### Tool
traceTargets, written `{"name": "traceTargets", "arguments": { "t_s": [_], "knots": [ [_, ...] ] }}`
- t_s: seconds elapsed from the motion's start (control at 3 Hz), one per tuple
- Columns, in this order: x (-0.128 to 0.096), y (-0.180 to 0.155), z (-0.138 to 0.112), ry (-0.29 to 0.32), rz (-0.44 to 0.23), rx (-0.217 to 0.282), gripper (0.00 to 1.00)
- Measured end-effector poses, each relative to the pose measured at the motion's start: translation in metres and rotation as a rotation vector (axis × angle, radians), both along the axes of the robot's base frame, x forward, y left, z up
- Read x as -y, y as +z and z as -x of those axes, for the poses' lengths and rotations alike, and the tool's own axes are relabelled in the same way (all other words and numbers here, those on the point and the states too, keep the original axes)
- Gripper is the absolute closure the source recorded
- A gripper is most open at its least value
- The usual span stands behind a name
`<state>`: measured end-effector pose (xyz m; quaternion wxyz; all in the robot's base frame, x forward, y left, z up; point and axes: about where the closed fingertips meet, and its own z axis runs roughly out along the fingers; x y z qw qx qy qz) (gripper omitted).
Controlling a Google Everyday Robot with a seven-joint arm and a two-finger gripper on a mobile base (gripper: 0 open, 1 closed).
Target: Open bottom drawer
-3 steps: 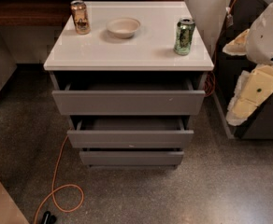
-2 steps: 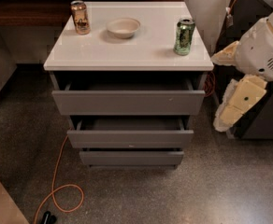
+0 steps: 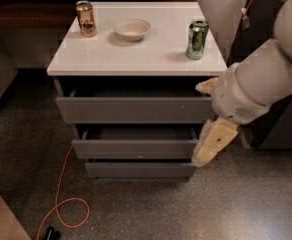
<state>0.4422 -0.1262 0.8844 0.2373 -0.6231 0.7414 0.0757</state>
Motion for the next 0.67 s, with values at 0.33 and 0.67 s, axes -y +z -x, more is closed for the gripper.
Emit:
{"name": "traceTargets", "arguments": {
  "t_s": [0.33, 0.67],
  "knots": [
    [-0.029, -0.062, -0.005, -0.007, 0.052, 0.013, 0.0],
    [-0.048, -0.098, -0.01, -0.021, 0.062, 0.018, 0.0]
  ]
}}
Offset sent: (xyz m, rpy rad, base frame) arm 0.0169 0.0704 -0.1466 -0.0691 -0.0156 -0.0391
